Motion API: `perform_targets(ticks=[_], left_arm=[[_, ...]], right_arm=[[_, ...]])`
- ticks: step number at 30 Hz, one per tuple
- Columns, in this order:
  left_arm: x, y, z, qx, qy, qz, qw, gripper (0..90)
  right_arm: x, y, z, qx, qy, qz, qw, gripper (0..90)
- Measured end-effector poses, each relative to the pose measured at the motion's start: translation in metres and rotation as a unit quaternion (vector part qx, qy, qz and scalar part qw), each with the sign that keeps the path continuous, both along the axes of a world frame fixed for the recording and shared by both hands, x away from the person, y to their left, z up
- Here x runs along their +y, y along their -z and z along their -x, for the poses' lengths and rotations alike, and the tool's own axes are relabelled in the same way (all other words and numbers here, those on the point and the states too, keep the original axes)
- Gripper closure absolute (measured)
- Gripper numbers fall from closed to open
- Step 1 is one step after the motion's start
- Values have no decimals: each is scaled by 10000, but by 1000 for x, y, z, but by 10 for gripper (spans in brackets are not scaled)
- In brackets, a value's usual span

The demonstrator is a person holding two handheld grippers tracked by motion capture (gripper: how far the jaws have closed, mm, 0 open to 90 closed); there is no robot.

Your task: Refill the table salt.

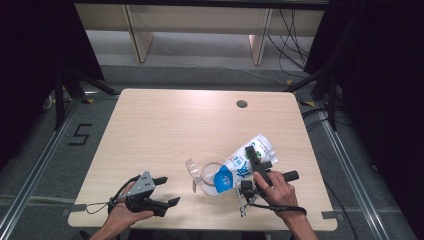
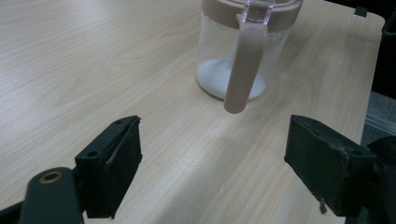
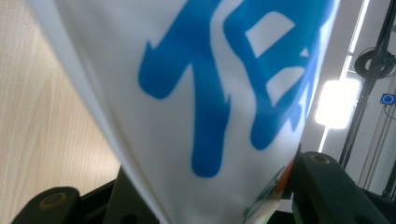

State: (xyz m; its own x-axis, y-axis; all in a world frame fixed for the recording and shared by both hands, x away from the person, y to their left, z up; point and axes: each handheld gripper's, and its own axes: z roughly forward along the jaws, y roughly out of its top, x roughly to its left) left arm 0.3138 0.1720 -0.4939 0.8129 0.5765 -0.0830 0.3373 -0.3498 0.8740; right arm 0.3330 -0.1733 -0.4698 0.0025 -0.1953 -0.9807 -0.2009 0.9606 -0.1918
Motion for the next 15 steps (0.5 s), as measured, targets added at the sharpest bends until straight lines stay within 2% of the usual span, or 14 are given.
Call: perform_targets(ticks=[1, 2, 3, 5, 7, 9, 12, 15], left_arm=[[0, 0, 0, -10, 16, -14, 10000, 179], [-1, 1, 0, 9, 30, 38, 10000, 179], [-2, 1, 1, 126, -51, 125, 9998, 179], [-2, 1, 1, 117, -51, 123, 9998, 179], [1, 0, -1, -36, 43, -80, 10000, 180], [-2, 1, 2, 116, -61, 129, 9998, 179], [-2, 1, 1, 122, -49, 124, 9998, 179], [-2, 1, 1, 122, -50, 124, 9998, 179]], right_arm=[[0, -1, 0, 22, 27, 74, 10000, 578], [0, 0, 0, -7, -12, 24, 10000, 579], [1, 0, -1, -37, -64, 45, 10000, 580], [1, 0, -1, -23, -77, 69, 9999, 582], [1, 0, -1, -12, -83, 52, 10000, 585], [1, 0, -1, -12, -82, 47, 10000, 587], [1, 1, 0, 15, -31, -53, 10000, 590], [1, 0, -1, -5, -104, -9, 9999, 596]])
